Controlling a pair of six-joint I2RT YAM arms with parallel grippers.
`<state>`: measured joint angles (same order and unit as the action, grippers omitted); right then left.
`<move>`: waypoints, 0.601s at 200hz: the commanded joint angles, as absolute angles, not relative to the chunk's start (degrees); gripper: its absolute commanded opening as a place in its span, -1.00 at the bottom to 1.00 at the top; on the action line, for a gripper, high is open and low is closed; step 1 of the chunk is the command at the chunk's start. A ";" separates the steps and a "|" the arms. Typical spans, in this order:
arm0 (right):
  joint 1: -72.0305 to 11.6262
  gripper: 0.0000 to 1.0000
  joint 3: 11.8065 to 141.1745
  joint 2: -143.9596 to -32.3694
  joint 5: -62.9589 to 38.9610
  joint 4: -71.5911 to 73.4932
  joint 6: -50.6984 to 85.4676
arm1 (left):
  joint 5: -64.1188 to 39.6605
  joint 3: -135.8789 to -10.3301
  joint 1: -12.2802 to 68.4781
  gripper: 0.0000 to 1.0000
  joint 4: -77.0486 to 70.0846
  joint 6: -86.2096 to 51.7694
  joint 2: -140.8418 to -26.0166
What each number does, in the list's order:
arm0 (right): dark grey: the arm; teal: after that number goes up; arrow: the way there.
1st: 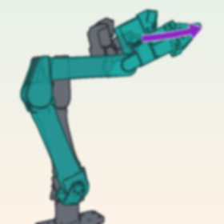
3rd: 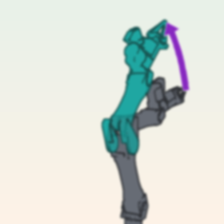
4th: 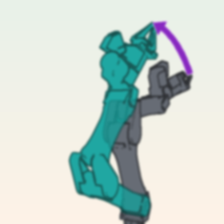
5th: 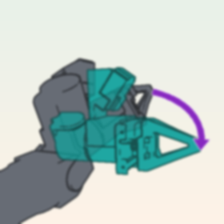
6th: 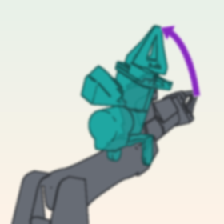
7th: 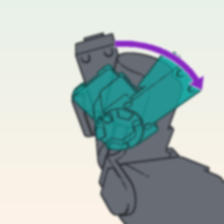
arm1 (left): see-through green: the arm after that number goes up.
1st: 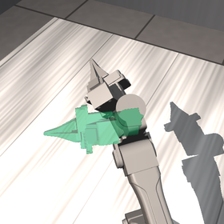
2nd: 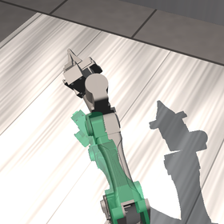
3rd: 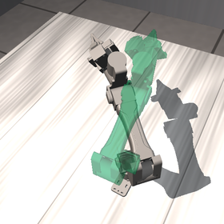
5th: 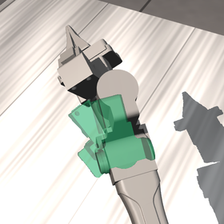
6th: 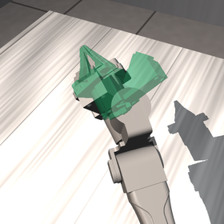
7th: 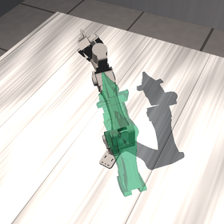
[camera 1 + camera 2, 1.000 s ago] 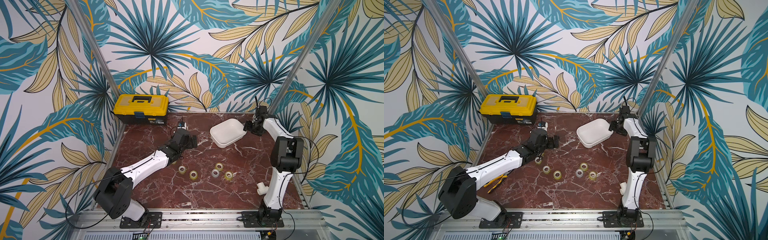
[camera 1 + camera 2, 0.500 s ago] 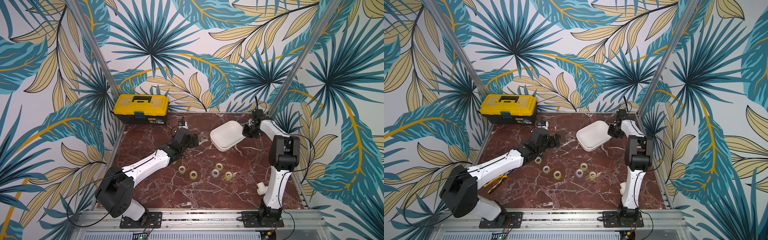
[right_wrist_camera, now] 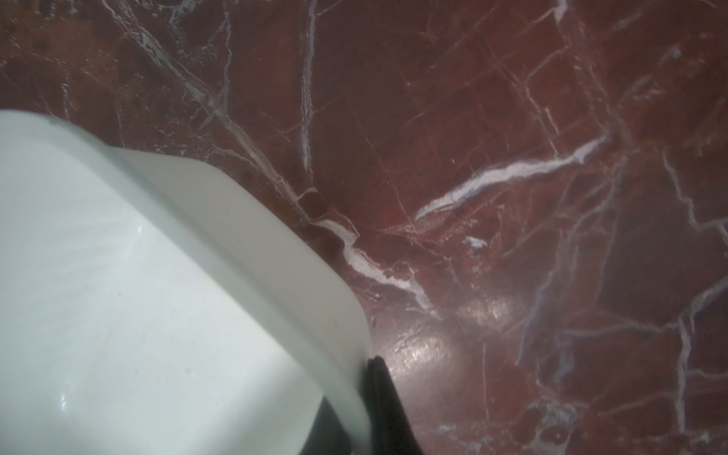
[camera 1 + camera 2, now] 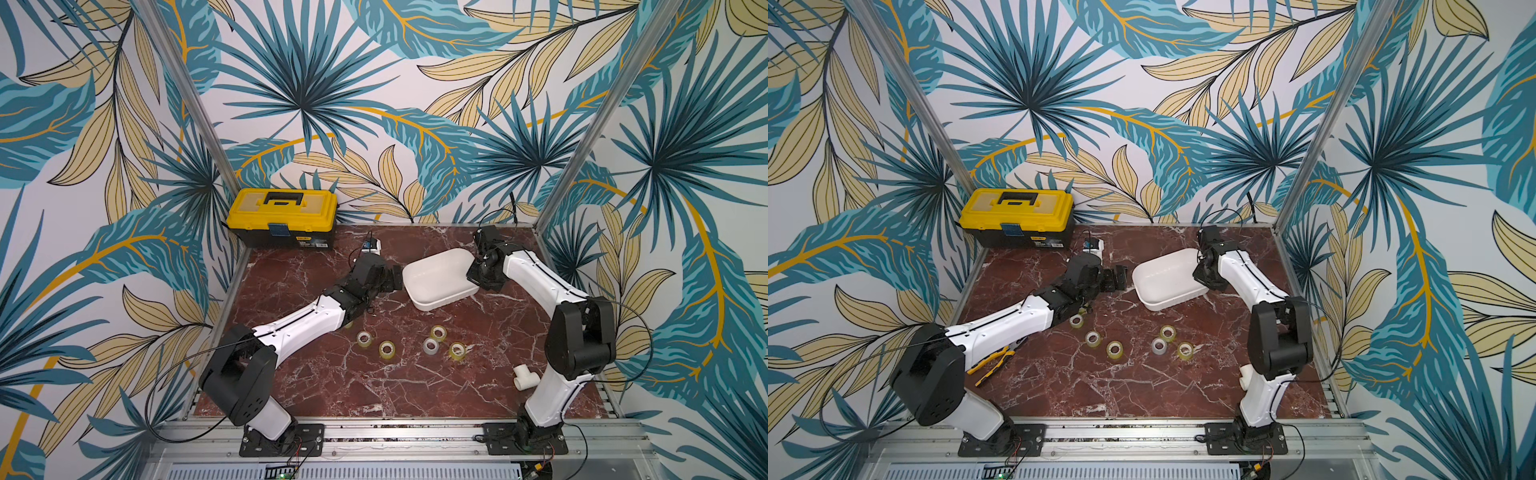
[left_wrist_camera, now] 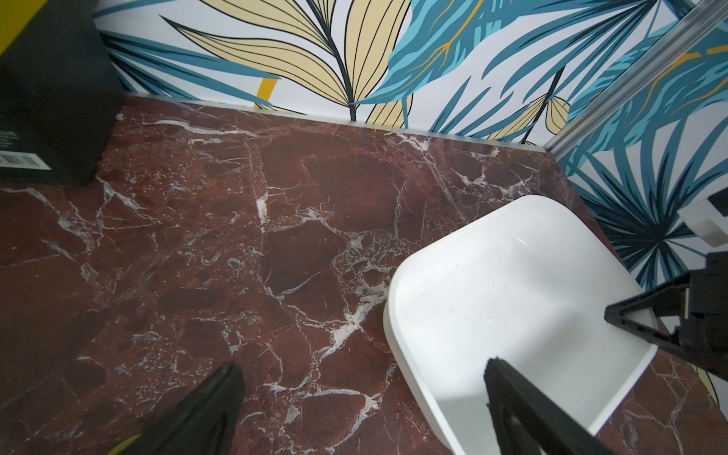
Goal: Put the transparent tape into the storage box
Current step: Move the storage box to the center of the board.
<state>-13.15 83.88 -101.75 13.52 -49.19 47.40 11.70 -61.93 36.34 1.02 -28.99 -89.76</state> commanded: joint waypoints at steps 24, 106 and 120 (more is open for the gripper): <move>-22.54 -1.00 79.19 -100.50 21.88 -50.99 73.25 | 9.47 -64.47 36.47 1.00 1.55 -26.40 -88.35; -32.25 -1.00 83.32 -108.47 22.13 -46.86 79.52 | 9.58 -56.97 34.92 1.00 2.91 -26.18 -80.77; -32.68 -1.00 82.62 -108.96 21.78 -46.43 79.72 | 9.41 -56.09 34.55 1.00 3.12 -26.28 -80.22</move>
<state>-31.94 82.59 -108.36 20.97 -46.98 77.10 9.61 -58.92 35.40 2.39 -26.96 -81.73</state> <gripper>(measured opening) 0.104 0.999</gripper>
